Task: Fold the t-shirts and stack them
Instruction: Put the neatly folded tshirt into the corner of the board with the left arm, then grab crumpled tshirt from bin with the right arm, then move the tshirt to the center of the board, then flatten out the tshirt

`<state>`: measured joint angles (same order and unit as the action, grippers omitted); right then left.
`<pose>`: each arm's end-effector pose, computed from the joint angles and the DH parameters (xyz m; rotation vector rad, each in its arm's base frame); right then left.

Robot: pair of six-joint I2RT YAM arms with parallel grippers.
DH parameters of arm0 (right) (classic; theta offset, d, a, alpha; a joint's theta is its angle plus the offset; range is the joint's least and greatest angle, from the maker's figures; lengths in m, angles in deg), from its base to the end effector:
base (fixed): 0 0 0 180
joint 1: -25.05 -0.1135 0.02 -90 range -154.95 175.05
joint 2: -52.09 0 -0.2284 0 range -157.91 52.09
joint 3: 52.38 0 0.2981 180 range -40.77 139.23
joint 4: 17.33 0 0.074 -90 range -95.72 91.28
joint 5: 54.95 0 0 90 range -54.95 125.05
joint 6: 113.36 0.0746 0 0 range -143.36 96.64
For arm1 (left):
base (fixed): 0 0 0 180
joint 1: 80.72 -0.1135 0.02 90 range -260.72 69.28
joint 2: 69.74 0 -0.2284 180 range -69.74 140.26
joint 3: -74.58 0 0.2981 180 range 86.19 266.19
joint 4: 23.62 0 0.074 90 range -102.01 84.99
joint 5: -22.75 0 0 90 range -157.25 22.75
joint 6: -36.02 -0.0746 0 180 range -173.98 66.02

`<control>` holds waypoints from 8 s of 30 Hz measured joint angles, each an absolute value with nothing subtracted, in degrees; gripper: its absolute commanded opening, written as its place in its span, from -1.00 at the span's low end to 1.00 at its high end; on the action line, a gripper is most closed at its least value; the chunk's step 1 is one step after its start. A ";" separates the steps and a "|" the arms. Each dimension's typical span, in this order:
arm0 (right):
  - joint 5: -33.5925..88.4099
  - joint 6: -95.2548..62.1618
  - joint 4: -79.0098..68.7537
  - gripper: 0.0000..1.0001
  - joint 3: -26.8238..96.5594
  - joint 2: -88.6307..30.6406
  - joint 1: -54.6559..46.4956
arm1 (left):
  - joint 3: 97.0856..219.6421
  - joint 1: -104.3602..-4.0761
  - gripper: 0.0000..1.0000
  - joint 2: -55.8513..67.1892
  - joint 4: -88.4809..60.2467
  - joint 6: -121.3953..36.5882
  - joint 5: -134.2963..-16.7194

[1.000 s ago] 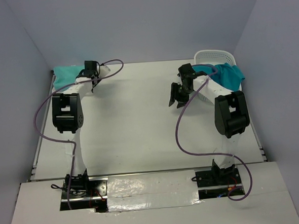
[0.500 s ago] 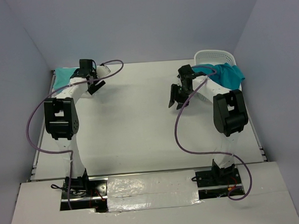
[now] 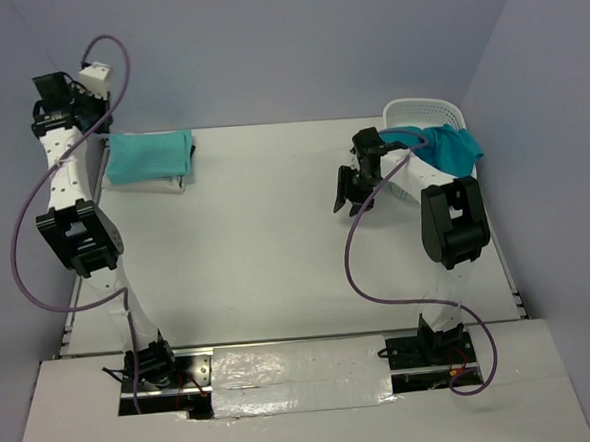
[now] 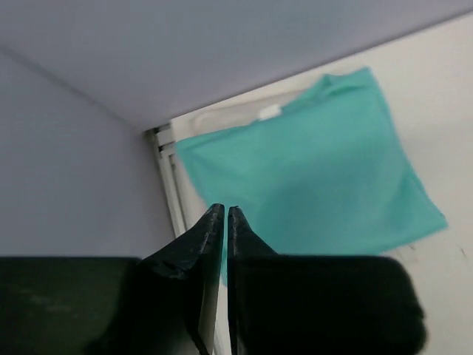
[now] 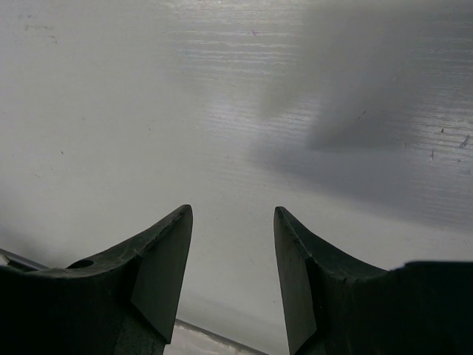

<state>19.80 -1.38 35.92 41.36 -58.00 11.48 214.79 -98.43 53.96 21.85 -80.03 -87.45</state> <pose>0.4186 0.1212 0.1073 0.1400 2.8361 0.5178 0.5399 0.1454 0.3185 0.3608 2.0122 0.1106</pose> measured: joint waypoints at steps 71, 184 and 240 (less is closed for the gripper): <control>30.82 -4.09 29.48 -1.00 76.88 -26.19 23.07 | 199.84 -98.91 0.02 35.01 26.88 -59.63 -89.29; 35.15 -3.05 41.48 0.98 47.26 -46.06 4.97 | 178.07 -54.48 0.11 18.86 44.08 -81.53 -89.31; 27.65 6.53 22.35 -1.00 6.94 -31.03 5.52 | 169.41 -112.95 -0.18 43.62 37.92 -80.88 -117.18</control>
<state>27.65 6.53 22.35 6.94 -31.03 5.52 169.41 -112.95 43.62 37.92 -80.88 -117.18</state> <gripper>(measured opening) 0.015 0.317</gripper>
